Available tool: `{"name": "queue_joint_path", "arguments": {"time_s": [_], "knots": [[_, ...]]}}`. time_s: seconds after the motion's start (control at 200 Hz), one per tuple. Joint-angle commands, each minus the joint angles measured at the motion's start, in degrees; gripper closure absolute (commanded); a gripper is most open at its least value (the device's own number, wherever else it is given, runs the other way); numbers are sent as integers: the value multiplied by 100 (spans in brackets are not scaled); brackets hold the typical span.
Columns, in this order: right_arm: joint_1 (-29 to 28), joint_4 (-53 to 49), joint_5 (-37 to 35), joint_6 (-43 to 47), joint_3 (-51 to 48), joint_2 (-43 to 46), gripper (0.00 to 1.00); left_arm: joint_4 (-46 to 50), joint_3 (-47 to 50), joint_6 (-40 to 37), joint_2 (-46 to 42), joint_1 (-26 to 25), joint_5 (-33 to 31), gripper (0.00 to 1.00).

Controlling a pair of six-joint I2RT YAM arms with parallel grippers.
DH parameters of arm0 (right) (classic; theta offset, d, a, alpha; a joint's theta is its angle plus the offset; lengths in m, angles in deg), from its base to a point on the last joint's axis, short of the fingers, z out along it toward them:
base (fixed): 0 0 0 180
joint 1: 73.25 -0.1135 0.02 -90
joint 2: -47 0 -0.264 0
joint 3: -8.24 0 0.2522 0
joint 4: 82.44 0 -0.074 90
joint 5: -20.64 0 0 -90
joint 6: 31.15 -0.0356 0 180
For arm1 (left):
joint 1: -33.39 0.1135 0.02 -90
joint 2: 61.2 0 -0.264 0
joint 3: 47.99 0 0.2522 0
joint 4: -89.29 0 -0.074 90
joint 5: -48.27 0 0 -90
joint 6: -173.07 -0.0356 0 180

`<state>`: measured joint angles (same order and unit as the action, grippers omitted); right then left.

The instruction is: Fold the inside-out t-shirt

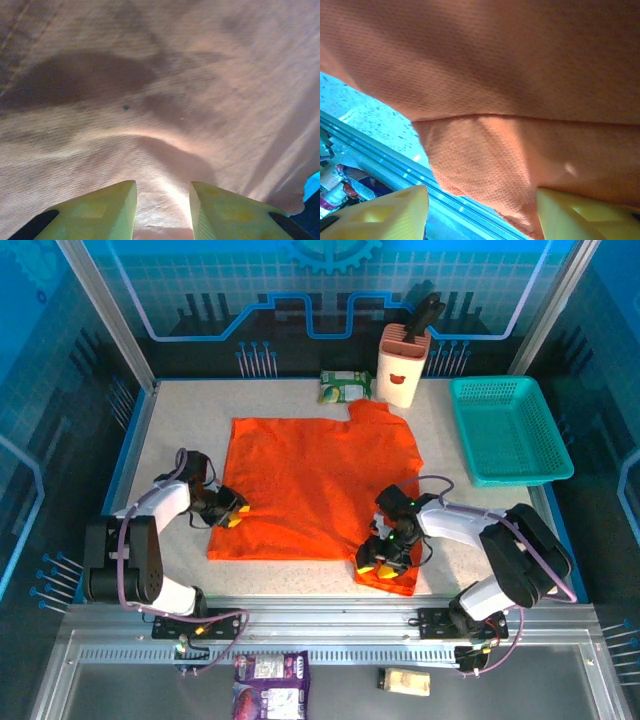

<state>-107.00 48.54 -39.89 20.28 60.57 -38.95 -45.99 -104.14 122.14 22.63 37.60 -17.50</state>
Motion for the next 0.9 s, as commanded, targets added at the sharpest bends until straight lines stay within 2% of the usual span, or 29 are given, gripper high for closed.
{"name": "queue_joint_path", "arguments": {"time_s": [0.0,0.065,0.185,0.325,0.46,0.685,0.775,0.896], "knots": [[-33,-319,-529,67,64,-70,36,217,23,121,-81,-34,-27,66],[107,-528,-605,183,347,168,34,226,-145,38,-69,-34,26,65],[762,-822,-625,542,963,476,33,218,-604,-80,163,-34,29,65],[1630,-927,-900,1050,1928,190,33,191,-1396,-251,848,-34,11,66],[2238,-796,-1056,1405,2930,-733,33,300,-2377,-427,1768,-34,6,68],[2737,-191,-480,1384,4691,-2865,35,635,-3861,-637,3148,4,-384,69],[2834,-97,-414,1330,5269,-3502,35,647,-4040,-578,3480,115,-464,69],[3028,-62,-467,1225,5804,-4168,35,458,-3820,-412,3518,291,-554,69]]}}
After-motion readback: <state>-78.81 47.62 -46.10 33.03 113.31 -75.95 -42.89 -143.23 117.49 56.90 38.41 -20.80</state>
